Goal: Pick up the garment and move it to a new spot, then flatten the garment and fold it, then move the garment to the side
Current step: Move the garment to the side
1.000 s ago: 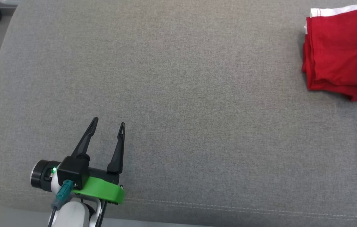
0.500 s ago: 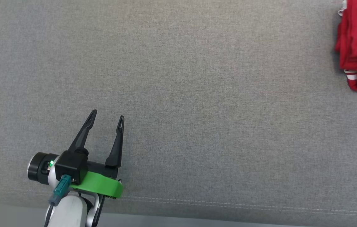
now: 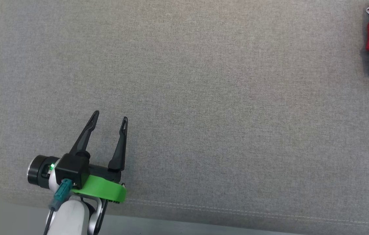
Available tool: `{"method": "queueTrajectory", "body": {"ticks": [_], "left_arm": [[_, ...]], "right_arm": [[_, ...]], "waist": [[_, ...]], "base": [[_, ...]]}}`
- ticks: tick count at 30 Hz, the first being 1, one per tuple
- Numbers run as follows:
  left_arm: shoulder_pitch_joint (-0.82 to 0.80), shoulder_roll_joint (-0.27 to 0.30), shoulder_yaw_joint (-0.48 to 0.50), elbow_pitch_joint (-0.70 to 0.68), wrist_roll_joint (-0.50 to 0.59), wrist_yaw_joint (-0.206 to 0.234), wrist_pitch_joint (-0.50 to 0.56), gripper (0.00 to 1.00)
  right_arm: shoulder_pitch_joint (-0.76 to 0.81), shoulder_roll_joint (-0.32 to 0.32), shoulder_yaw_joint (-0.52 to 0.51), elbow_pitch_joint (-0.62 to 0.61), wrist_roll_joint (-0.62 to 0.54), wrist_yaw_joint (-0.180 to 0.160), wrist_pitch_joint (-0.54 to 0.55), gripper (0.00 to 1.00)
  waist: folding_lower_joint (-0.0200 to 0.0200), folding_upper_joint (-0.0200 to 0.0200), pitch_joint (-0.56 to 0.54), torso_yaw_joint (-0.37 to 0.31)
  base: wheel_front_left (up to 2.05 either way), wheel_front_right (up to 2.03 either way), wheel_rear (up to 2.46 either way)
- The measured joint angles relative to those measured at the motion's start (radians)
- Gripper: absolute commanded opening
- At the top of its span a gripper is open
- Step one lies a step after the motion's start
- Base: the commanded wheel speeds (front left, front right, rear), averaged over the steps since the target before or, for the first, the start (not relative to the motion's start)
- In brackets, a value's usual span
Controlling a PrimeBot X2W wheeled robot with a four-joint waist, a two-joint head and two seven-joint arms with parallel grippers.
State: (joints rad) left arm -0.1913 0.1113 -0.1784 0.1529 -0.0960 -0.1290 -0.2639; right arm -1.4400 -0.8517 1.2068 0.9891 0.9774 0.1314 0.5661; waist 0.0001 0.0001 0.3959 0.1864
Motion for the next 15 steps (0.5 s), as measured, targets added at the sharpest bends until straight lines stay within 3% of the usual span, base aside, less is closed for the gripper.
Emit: {"method": "queueTrajectory", "body": {"ticks": [3, 5, 15], "left_arm": [[0.000, 0.000, 0.003, 0.000, 0.000, 0.000, 0.000, 1.00], [0.000, 0.000, 0.005, 0.000, 0.000, 0.000, 0.000, 1.00], [0.000, -0.003, 0.013, 0.004, 0.000, 0.000, 0.000, 1.00]], "right_arm": [[0.000, 0.007, 0.007, 0.026, -0.017, 0.000, 0.006, 0.00], [-0.002, 0.013, 0.010, 0.047, -0.028, 0.000, 0.013, 1.00], [-0.021, 0.044, 0.009, 0.059, -0.071, 0.000, -0.109, 1.00]], "waist": [[0.0000, 0.0000, -0.002, 0.001], [0.0000, 0.0000, -0.005, 0.000], [-0.0001, 0.0000, -0.027, -0.005]], "base": [[0.00, 0.00, 0.00], [0.00, 0.00, 0.00], [0.00, 0.00, 0.00]]}}
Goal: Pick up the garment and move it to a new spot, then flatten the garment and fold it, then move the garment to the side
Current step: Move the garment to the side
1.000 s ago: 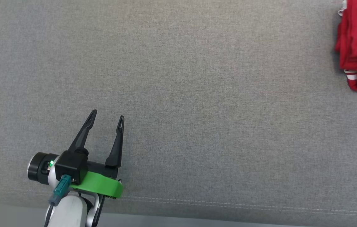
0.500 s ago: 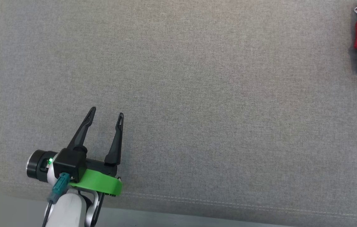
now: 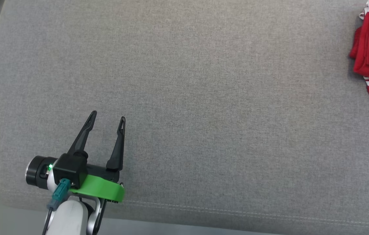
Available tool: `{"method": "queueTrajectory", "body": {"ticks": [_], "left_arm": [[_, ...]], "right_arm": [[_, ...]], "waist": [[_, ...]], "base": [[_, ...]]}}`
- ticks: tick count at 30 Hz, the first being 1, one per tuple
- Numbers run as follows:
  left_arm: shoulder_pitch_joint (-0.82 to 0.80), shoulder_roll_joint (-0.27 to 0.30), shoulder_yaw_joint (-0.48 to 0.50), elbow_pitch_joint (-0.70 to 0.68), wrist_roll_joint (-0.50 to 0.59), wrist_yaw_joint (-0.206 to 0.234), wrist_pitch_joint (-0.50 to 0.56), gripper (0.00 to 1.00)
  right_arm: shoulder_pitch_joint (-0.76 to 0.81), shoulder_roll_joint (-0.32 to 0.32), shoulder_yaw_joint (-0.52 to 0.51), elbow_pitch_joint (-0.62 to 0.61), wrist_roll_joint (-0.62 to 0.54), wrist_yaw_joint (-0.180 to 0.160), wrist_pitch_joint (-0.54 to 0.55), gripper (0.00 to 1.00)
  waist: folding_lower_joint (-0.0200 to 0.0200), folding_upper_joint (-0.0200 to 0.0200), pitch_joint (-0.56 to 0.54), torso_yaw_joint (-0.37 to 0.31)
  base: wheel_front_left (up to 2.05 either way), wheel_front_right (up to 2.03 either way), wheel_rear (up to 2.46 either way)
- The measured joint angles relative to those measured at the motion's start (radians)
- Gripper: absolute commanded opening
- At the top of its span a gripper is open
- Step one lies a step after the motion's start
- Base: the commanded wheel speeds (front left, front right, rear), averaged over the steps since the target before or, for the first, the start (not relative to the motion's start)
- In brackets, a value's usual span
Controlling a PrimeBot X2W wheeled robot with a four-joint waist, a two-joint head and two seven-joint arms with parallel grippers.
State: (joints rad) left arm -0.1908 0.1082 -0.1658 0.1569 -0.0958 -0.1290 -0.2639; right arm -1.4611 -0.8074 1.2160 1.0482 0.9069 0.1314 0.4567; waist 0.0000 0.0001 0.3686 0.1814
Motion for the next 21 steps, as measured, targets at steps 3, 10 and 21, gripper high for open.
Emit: {"method": "queueTrajectory", "body": {"ticks": [3, 10, 21], "left_arm": [[0.002, -0.003, 0.005, 0.002, 0.000, 0.000, 0.000, 1.00], [0.021, -0.010, 0.021, 0.002, 0.003, 0.000, 0.000, 1.00], [0.082, -0.017, 0.059, 0.001, 0.012, 0.000, 0.000, 1.00]], "right_arm": [[0.008, 0.033, -0.054, -0.027, 0.034, 0.000, -0.174, 1.00], [0.102, 0.094, -0.104, -0.077, 0.112, 0.000, -0.394, 1.00], [0.277, 0.207, -0.159, -0.090, 0.131, 0.000, -0.710, 1.00]], "waist": [[0.0000, 0.0000, -0.021, -0.002], [0.0000, 0.0000, -0.068, -0.009], [0.0000, 0.0000, -0.176, -0.033]], "base": [[0.00, 0.00, 0.00], [0.00, 0.00, 0.00], [0.00, 0.00, 0.00]]}}
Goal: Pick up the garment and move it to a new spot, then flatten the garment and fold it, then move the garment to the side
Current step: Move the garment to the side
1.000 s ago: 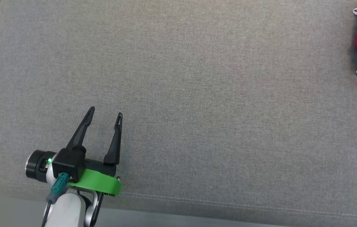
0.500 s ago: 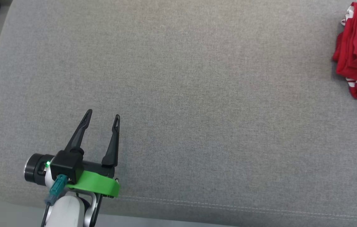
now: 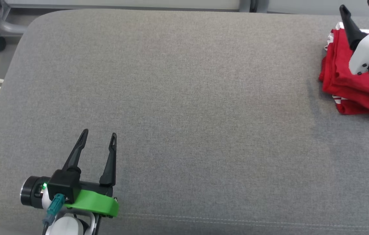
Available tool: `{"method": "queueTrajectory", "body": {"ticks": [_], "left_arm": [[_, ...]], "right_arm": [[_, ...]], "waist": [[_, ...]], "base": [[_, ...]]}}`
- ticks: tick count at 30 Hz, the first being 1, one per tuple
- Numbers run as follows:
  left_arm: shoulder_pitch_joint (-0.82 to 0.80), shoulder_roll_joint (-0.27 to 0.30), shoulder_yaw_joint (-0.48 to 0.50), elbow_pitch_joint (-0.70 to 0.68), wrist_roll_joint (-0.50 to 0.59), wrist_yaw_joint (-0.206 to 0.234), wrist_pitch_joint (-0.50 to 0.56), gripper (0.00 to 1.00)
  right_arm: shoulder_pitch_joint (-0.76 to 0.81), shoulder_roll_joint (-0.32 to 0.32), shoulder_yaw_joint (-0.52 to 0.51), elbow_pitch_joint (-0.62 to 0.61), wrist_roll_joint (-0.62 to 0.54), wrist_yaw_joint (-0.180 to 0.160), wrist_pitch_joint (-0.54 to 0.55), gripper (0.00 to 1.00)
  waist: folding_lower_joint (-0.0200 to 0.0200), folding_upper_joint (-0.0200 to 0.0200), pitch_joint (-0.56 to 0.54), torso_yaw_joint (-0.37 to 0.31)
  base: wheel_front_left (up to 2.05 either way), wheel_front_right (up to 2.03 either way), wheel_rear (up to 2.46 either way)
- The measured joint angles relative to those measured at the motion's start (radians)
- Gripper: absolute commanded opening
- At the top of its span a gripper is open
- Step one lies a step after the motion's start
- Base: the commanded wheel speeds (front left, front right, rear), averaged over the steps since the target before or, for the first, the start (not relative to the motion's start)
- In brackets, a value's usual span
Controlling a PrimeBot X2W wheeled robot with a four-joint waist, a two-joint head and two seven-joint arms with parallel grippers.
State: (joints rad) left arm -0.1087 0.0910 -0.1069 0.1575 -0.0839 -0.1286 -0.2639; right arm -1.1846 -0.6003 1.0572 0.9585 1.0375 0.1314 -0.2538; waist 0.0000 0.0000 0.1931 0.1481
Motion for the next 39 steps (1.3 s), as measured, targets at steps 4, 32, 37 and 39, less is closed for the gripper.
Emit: {"method": "queueTrajectory", "body": {"ticks": [4, 32, 37, 39], "left_arm": [[0.017, 0.000, 0.010, 0.001, 0.006, 0.000, 0.000, 1.00], [0.127, 0.000, 0.100, -0.003, 0.008, 0.032, 0.000, 1.00], [0.148, -0.001, 0.112, -0.008, 0.008, 0.038, 0.000, 1.00], [0.156, -0.001, 0.115, -0.008, 0.008, 0.039, 0.000, 1.00]], "right_arm": [[0.059, 0.027, -0.114, -0.051, -0.037, 0.000, -0.006, 1.00], [0.830, 0.326, -0.825, -0.554, -0.588, 0.000, -0.009, 1.00], [0.905, 0.361, -0.871, -0.608, -0.634, 0.000, -0.009, 1.00], [0.933, 0.382, -0.877, -0.625, -0.636, 0.000, -0.009, 1.00]], "waist": [[0.0000, 0.0000, -0.038, -0.011], [0.0000, 0.0000, -0.193, -0.108], [0.0000, 0.0000, -0.206, -0.130], [0.0000, 0.0000, -0.211, -0.138]], "base": [[0.00, 0.00, 0.00], [0.00, 0.00, 0.00], [0.00, 0.00, 0.00], [0.00, 0.00, 0.00]]}}
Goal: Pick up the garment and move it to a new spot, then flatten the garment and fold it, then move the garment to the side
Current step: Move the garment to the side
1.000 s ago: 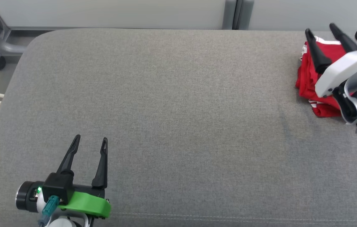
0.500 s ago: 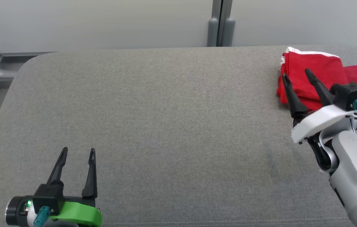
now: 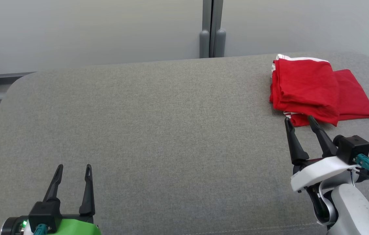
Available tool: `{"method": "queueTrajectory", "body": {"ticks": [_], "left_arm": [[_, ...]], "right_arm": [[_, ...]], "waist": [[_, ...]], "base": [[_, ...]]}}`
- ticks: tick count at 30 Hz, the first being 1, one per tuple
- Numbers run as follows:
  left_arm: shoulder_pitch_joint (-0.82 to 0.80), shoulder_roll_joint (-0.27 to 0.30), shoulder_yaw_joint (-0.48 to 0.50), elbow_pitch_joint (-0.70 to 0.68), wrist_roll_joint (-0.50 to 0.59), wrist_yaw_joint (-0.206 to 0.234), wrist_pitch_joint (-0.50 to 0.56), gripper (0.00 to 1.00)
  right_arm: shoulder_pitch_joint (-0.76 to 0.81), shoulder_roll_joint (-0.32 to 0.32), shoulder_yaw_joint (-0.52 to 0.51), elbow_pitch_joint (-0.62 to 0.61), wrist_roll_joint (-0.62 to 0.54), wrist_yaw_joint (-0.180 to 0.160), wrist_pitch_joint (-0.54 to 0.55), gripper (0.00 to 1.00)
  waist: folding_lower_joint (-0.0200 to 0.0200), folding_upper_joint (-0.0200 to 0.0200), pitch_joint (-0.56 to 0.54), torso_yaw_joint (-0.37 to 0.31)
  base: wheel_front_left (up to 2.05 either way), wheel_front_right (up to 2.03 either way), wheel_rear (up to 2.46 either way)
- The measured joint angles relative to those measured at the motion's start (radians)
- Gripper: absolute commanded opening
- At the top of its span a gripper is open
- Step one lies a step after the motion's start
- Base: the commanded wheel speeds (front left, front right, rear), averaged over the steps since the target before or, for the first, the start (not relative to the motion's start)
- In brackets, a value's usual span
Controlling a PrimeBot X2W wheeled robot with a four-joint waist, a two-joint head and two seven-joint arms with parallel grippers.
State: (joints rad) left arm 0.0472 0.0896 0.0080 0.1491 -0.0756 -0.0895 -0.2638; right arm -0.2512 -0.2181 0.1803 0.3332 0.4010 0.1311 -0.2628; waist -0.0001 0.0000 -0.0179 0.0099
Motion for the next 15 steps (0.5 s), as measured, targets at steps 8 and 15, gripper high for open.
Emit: {"method": "queueTrajectory", "body": {"ticks": [8, 15], "left_arm": [[0.012, -0.003, 0.020, -0.013, -0.005, 0.002, 0.000, 1.00], [0.028, -0.004, 0.015, -0.016, -0.021, -0.013, 0.000, 1.00]], "right_arm": [[0.082, 0.068, -0.051, -0.071, -0.068, 0.000, 0.000, 1.00], [0.131, 0.087, -0.055, -0.068, -0.097, 0.000, 0.000, 1.00]], "waist": [[0.0000, 0.0000, -0.017, -0.023], [0.0000, 0.0000, -0.030, -0.028]], "base": [[0.00, 0.00, 0.00], [0.00, 0.00, 0.00]]}}
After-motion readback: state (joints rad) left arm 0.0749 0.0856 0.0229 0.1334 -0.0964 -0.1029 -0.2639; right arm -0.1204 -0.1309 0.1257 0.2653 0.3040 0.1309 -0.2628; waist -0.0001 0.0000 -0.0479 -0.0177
